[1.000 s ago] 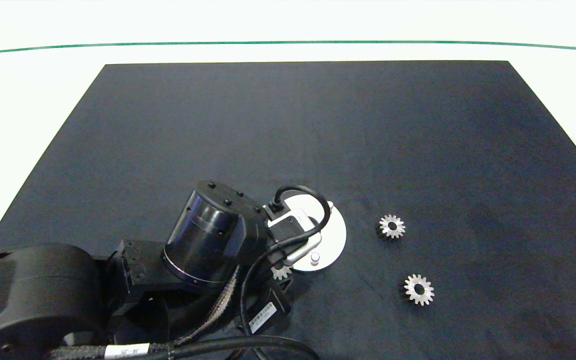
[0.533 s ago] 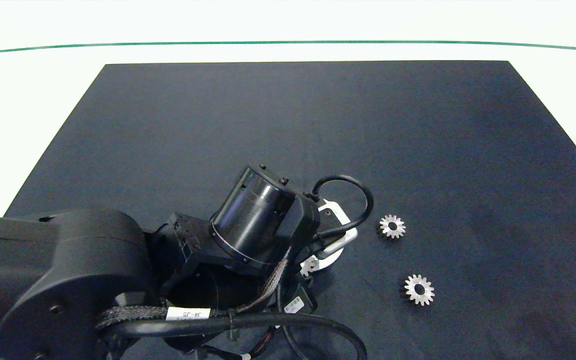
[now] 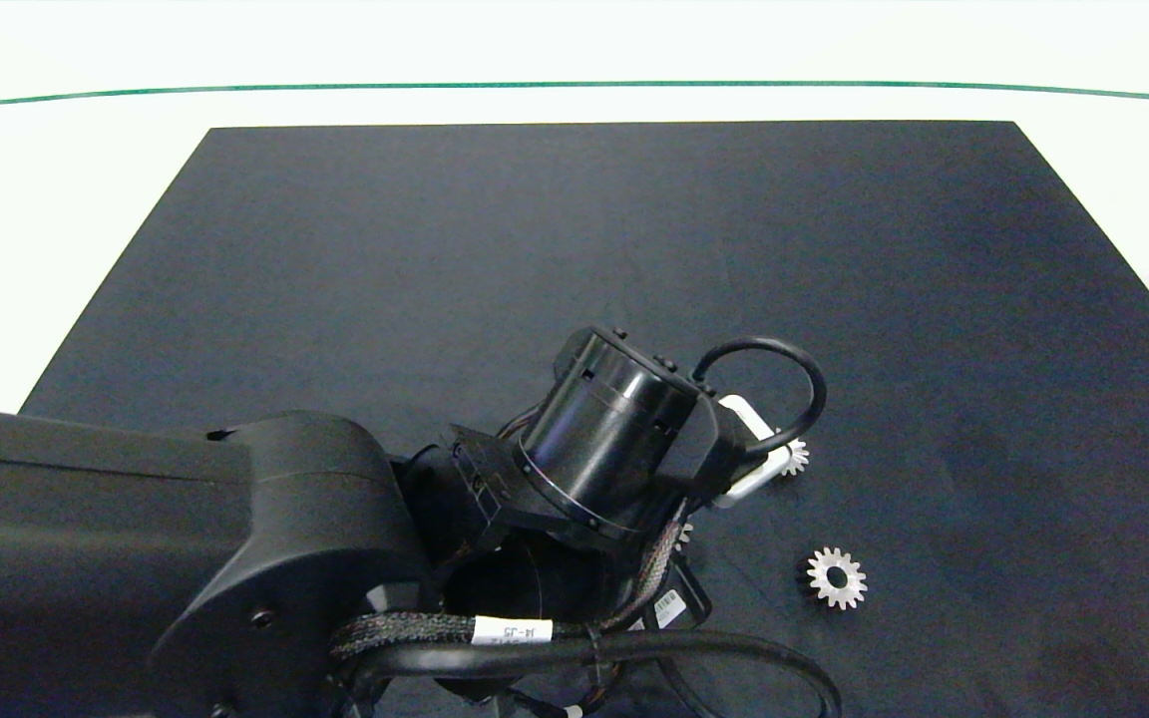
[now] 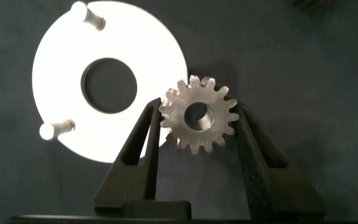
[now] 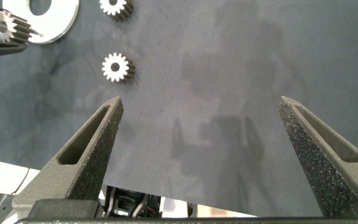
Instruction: Install three planetary gears onto the carrier pins
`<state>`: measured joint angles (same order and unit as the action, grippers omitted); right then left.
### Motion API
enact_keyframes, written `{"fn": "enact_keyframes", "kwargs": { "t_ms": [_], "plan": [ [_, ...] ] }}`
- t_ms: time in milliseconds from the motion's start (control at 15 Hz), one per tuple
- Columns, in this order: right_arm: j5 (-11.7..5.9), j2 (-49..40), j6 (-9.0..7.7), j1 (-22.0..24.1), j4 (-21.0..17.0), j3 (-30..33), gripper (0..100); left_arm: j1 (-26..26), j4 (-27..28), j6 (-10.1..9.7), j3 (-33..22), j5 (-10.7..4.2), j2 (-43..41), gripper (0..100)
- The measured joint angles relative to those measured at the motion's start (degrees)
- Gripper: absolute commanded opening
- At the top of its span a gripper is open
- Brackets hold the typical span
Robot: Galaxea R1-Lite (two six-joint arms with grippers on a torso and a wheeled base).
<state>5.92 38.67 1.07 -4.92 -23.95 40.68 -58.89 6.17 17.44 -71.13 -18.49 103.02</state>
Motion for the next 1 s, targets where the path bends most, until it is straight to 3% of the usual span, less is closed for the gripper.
{"fn": "enact_keyframes", "kwargs": {
  "t_ms": [200, 533, 1000],
  "plan": [
    [0.00, -0.33, 0.00, -0.04, 0.00, 0.00, 100, 0.40, 0.02, 0.77, -0.43, 0.02, 0.83, 25],
    [0.00, -0.46, 0.05, -0.13, 0.00, -0.09, 100, 3.02, -0.06, 3.89, -0.54, -0.02, 1.11, 25],
    [0.00, -0.46, 0.07, -0.26, 0.00, -0.16, 100, 3.13, -0.13, 3.80, -0.01, -0.02, 1.16, 25]
  ]
}}
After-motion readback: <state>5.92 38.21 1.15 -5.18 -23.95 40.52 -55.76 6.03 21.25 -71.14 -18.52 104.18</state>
